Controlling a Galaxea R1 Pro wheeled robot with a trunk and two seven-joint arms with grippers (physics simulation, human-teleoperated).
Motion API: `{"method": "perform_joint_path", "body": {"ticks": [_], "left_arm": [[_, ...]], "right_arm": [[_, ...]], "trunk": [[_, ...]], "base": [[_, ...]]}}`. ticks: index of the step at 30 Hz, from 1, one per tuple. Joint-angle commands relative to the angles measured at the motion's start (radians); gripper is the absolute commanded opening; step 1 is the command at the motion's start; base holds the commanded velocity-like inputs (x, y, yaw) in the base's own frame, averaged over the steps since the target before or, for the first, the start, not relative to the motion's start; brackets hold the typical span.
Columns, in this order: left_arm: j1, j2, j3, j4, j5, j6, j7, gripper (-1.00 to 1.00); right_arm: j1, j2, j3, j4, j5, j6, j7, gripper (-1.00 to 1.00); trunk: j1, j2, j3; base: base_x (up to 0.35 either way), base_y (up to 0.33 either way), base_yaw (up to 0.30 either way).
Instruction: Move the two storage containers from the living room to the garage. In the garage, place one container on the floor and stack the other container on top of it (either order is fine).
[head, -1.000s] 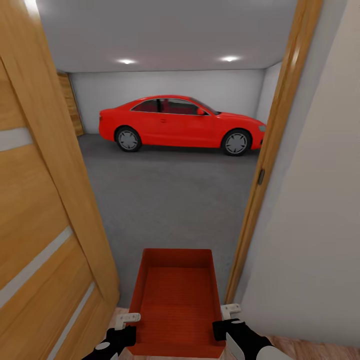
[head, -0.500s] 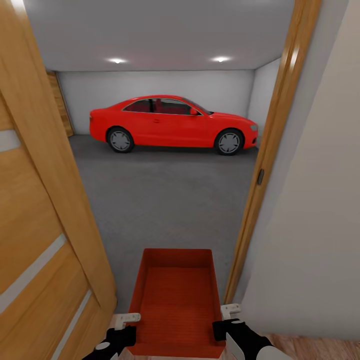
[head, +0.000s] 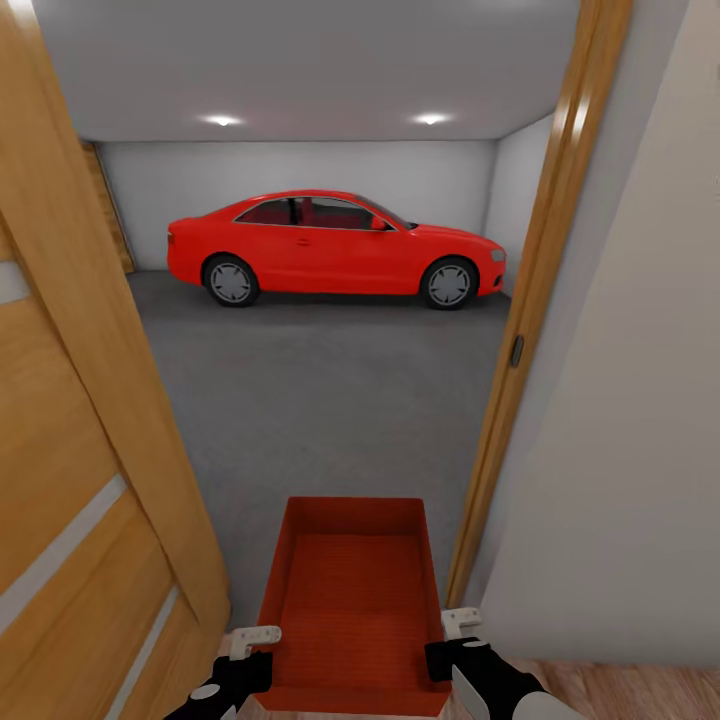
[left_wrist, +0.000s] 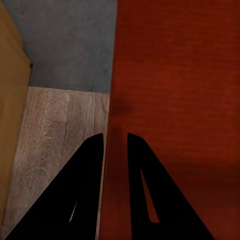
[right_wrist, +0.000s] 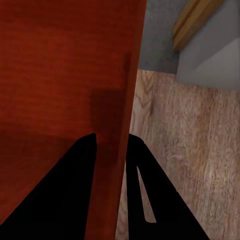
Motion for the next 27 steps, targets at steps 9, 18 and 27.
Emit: {"method": "perform_joint_path", "body": {"ticks": [9, 18, 27], "left_arm": [[-0.001, 0.001, -0.018, -0.001, 0.006, -0.004, 0.008, -1.0], [-0.001, 0.001, -0.018, -0.001, 0.006, -0.004, 0.008, -1.0], [-0.001, 0.001, -0.018, -0.001, 0.006, -0.004, 0.008, -1.0]], "right_arm": [[0.0, -0.005, 0.041, 0.0, 0.018, 0.009, -0.009, -1.0], [0.0, -0.005, 0.041, 0.0, 0.018, 0.009, -0.009, -1.0], [0.0, -0.005, 0.041, 0.0, 0.018, 0.009, -0.009, -1.0]], "trunk": [[0.0, 0.0, -0.001], [0.0, 0.0, -0.001], [0.0, 0.0, -0.001]], "base": [[0.024, 0.085, -0.061], [0.003, 0.009, -0.015], [0.0, 0.001, -0.055]]}}
